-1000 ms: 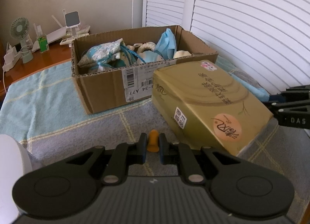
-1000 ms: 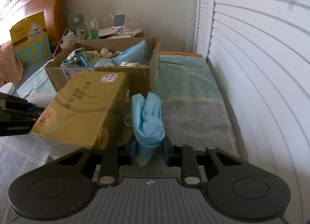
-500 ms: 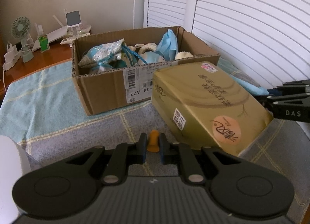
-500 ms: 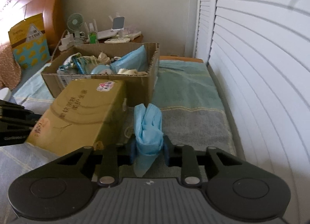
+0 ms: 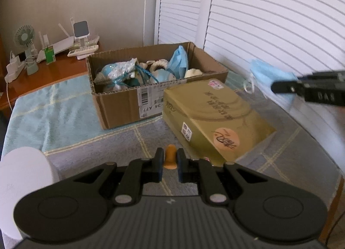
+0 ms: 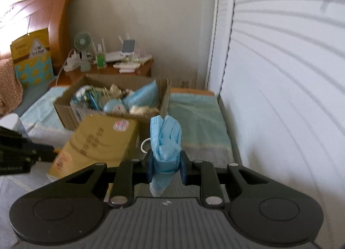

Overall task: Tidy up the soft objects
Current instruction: 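Carry the blue face mask into the box and open the right tool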

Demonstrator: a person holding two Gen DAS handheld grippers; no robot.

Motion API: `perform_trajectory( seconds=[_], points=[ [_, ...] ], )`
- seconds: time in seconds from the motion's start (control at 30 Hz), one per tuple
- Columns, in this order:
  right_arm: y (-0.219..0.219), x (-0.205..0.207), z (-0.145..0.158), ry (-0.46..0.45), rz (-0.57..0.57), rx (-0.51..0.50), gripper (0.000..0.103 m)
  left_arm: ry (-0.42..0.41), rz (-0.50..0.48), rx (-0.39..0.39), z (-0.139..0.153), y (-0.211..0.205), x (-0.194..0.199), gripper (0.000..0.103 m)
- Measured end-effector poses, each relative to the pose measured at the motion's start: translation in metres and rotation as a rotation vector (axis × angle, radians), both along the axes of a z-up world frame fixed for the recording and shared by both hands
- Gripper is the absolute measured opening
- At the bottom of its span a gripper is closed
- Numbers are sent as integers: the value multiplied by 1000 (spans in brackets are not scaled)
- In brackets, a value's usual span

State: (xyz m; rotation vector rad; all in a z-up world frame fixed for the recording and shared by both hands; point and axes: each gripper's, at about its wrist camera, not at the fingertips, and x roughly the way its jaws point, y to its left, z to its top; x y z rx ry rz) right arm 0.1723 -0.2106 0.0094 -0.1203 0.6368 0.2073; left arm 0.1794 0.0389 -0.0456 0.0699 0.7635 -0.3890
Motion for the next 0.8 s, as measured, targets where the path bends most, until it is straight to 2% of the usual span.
perform_trajectory(
  seconds=[0.17, 0.3, 0.53, 0.63, 0.67, 0.7, 0.8],
  points=[
    [18, 17, 23, -44, 68, -14, 27, -18, -7, -16, 7, 5, -11, 11],
    [41, 45, 35, -67, 154, -18, 27, -19, -2, -32, 8, 8, -14, 11],
    [80, 104, 33, -66, 251, -17, 27, -16, 22, -53, 8, 16, -11, 11],
    [94, 124, 25, -55, 275, -27, 31, -10, 31, -55, 6, 18, -7, 11],
    [97, 129, 21, -51, 277, -35, 38, -7, 30, -54, 5, 18, -6, 11],
    [98, 132, 18, -42, 284, -40, 52, -6, 31, -51, 4, 18, -5, 11],
    [96, 132, 9, -20, 272, -55, 73, -1, 29, -48, 3, 18, -4, 11]
  ],
)
